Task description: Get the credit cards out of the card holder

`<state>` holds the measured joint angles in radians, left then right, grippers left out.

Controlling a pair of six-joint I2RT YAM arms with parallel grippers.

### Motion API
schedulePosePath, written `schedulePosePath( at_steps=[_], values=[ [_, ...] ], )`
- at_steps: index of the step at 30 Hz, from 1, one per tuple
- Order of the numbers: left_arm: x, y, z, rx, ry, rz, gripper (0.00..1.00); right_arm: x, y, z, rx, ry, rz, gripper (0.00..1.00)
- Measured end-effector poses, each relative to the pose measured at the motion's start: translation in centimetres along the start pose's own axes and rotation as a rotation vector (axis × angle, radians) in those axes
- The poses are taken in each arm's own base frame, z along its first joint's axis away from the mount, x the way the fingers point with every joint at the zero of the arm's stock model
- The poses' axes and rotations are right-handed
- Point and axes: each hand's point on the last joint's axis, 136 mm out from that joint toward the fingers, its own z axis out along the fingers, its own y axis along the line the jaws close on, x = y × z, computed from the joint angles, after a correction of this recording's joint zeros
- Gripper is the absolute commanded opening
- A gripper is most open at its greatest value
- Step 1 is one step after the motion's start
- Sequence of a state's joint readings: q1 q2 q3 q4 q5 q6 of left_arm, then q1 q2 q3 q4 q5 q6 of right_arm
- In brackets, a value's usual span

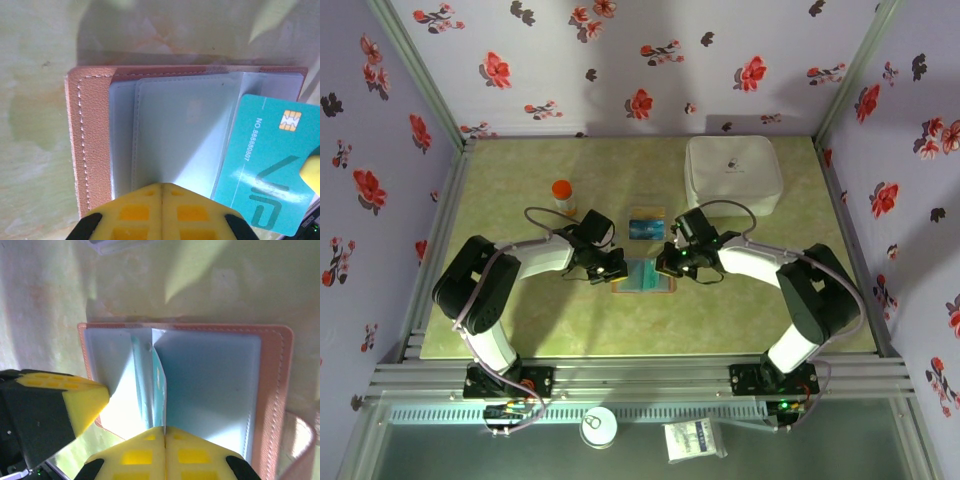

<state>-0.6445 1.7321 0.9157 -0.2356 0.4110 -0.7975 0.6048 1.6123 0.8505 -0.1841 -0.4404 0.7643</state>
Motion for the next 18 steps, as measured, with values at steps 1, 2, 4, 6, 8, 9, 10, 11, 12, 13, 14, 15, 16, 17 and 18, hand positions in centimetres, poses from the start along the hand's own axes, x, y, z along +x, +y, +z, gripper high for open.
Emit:
schedulePosePath(
  at_steps=[1, 2, 4, 6, 8, 9, 10, 11, 12, 13, 14, 15, 16, 17, 18],
  values=[
    [0.0, 0.0, 0.0, 0.0, 0.0, 0.0, 0.03, 0.1, 0.0, -0.2, 0.005, 0.002, -0.004, 0.04],
    [0.0, 0.0, -0.1, -0.001, -0.002, 0.0, 0.04, 0.1, 0.0, -0.4, 0.013, 0.004, -0.011, 0.03],
    [-0.1, 0.0, -0.3, -0.007, -0.011, 0.002, 0.06, 0.0, 0.1, -0.8, 0.025, 0.001, -0.023, 0.02],
    [-0.3, -0.1, -0.6, -0.01, -0.026, 0.005, 0.08, -0.2, 0.3, -1.3, 0.035, 0.0, -0.044, 0.01],
    [-0.5, -0.4, -1.1, -0.006, -0.045, 0.012, 0.09, -0.5, 0.7, -1.7, 0.042, -0.001, -0.069, 0.0],
    [-0.7, -0.6, -1.4, -0.003, -0.055, 0.016, 0.1, -0.7, 1.0, -1.9, 0.045, -0.003, -0.086, 0.0],
    [-0.8, -0.7, -1.7, -0.001, -0.063, 0.019, 0.1, -0.9, 1.3, -2.1, 0.047, -0.006, -0.105, 0.0],
    [-0.9, -0.8, -1.9, 0.001, -0.071, 0.022, 0.1, -1.2, 1.6, -2.4, 0.05, -0.008, -0.129, 0.0],
    [-0.9, -0.9, -2.0, 0.001, -0.077, 0.023, 0.1, -1.3, 1.9, -2.7, 0.053, -0.009, -0.154, 0.0],
    [-1.0, -0.9, -2.2, 0.001, -0.082, 0.025, 0.1, -1.6, 2.2, -2.9, 0.052, -0.011, -0.18, 0.0],
    [-1.0, -0.9, -2.3, -0.002, -0.087, 0.025, 0.1, -1.8, 2.7, -3.2, 0.051, -0.011, -0.217, 0.0],
    [-1.1, -0.9, -2.5, -0.003, -0.092, 0.026, 0.1, -2.0, 3.1, -3.5, 0.051, -0.01, -0.257, 0.0],
    [-1.1, -0.9, -2.7, -0.005, -0.099, 0.027, 0.1, -2.1, 3.5, -3.9, 0.054, -0.004, -0.298, 0.0],
    [-1.2, -0.8, -2.8, -0.007, -0.107, 0.027, 0.11, -2.3, 3.8, -4.1, 0.058, 0.002, -0.334, 0.0],
    [-1.1, -0.7, -3.0, -0.011, -0.116, 0.027, 0.11, -2.6, 4.2, -4.3, 0.062, 0.009, -0.382, 0.0]
  ],
)
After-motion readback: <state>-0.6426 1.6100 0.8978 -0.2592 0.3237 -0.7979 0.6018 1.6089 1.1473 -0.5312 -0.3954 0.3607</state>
